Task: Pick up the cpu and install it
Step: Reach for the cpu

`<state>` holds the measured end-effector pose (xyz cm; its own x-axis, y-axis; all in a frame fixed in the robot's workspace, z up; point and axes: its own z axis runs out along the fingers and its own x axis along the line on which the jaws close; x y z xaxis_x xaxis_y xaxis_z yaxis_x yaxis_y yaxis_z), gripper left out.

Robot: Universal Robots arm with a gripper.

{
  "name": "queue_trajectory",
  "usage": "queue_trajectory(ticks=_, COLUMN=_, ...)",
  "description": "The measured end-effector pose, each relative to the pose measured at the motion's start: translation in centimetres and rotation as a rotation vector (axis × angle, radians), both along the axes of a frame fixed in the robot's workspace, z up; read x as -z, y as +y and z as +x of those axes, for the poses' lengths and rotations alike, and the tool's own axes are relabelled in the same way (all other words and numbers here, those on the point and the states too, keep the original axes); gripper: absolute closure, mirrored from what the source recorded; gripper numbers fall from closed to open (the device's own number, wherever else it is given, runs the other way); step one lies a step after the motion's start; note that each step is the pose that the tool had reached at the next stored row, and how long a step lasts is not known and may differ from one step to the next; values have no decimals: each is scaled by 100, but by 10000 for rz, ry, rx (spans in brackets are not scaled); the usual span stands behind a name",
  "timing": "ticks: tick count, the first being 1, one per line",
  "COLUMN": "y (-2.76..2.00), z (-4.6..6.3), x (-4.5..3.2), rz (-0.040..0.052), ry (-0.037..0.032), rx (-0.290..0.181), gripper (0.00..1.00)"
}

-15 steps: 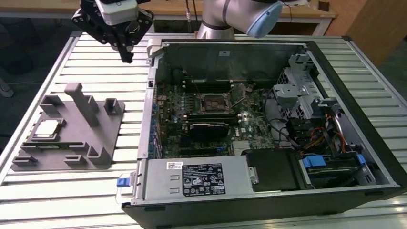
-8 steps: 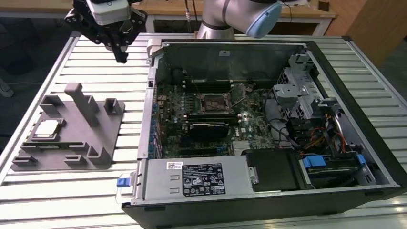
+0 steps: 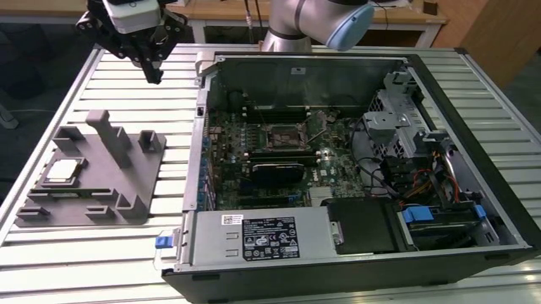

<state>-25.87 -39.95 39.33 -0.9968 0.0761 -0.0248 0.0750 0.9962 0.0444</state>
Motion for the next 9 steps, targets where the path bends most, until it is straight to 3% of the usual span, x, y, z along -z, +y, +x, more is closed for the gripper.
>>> queue_trajectory(ticks=9, y=-2, z=-114, x=0, rz=1, ry=-1, rx=2, gripper=89)
